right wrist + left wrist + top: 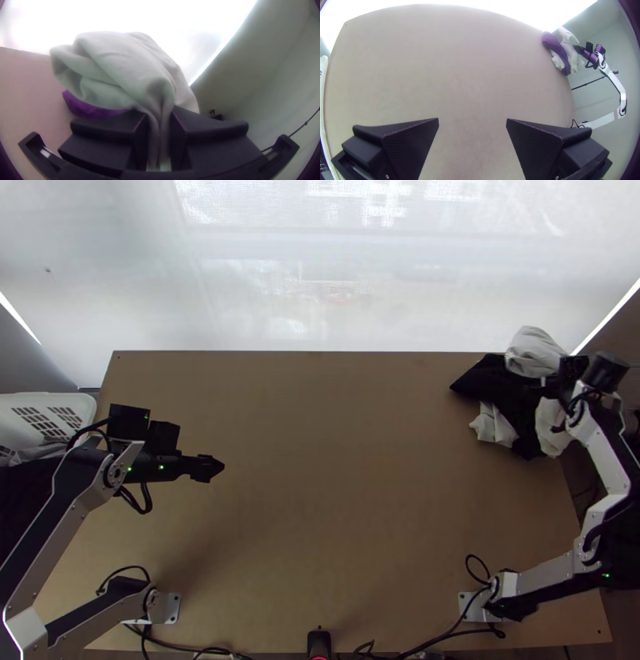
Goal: Fold the t-shirt
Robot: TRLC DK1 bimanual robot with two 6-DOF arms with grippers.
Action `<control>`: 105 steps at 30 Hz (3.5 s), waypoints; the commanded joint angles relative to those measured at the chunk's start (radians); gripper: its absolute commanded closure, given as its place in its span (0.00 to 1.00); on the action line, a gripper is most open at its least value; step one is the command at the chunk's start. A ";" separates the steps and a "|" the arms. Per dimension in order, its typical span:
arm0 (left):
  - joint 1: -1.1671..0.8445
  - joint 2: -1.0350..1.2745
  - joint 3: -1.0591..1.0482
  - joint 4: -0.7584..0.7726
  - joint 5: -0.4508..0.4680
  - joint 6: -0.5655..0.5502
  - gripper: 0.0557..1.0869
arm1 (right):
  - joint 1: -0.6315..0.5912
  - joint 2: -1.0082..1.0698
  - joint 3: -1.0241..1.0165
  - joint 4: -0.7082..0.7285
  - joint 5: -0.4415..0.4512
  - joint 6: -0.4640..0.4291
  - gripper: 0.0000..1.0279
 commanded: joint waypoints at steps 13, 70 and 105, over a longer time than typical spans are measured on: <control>0.058 -0.038 -0.028 -0.006 -0.001 0.037 0.04 | 0.209 0.112 -0.136 0.004 0.074 0.116 0.14; 0.166 -1.127 -0.735 0.332 -0.446 0.185 0.04 | 0.715 -1.012 -0.910 0.215 0.344 0.337 0.05; 0.181 -1.125 -0.732 0.299 -0.448 0.178 0.04 | 0.517 -1.642 -1.123 -0.249 0.349 0.840 0.05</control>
